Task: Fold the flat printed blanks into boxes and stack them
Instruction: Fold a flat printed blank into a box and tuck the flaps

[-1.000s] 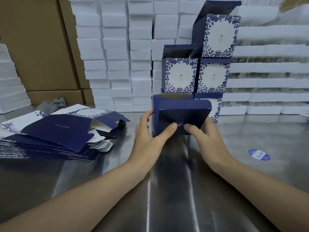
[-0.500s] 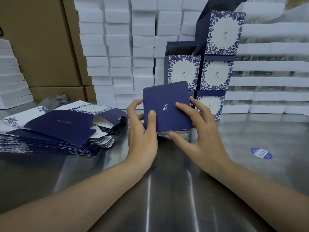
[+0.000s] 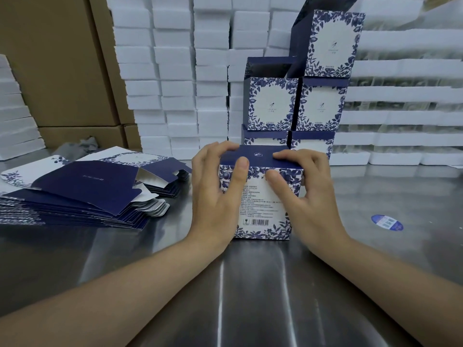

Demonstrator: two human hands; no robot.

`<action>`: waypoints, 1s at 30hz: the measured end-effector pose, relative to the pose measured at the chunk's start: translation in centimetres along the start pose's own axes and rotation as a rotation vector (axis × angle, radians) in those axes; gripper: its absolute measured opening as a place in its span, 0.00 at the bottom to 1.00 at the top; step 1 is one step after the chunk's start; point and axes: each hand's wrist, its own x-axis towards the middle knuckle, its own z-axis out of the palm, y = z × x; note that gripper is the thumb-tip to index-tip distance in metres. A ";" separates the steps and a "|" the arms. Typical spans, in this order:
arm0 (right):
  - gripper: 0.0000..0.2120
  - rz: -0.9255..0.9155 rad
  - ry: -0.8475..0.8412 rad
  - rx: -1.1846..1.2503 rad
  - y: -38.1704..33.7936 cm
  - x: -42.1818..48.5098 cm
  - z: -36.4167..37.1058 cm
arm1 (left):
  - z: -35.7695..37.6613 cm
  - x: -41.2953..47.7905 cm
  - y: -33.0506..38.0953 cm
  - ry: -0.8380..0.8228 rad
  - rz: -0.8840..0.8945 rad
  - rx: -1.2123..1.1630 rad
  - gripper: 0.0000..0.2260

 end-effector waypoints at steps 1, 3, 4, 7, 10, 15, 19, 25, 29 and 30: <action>0.18 0.004 0.002 -0.002 0.1 0.1 0.0 | 0.0 0.0 0.0 -0.019 0.018 0.016 0.11; 0.18 -0.003 0.009 -0.004 0.1 0.1 0.1 | -0.1 -0.2 0.0 -0.071 0.046 0.017 0.09; 0.17 -0.033 0.015 -0.006 0.2 0.1 0.1 | -0.1 -0.3 0.0 -0.097 0.061 0.008 0.08; 0.11 -0.114 0.007 -0.023 0.5 0.0 0.0 | -0.1 -0.5 -0.1 -0.132 0.053 -0.008 0.06; 0.06 -0.074 -0.029 -0.054 0.5 0.3 0.2 | -0.1 -0.2 0.0 -0.123 0.039 0.007 0.05; 0.05 -0.055 0.017 -0.002 0.7 0.3 0.2 | -0.2 0.0 -0.1 -0.091 0.036 -0.013 0.04; 0.05 -0.014 0.011 0.031 0.5 0.5 0.3 | -0.2 0.5 -0.1 -0.045 -0.072 -0.066 0.04; 0.11 0.106 -0.014 0.053 1.0 0.3 0.5 | -0.1 0.8 -0.6 -0.047 -0.139 -0.209 0.08; 0.06 0.013 -0.002 0.071 0.7 0.1 0.4 | -0.2 0.5 -0.5 -0.044 -0.050 -0.166 0.08; 0.09 -0.005 -0.010 0.069 0.8 0.1 0.4 | -0.2 0.4 -0.5 -0.057 -0.019 -0.139 0.13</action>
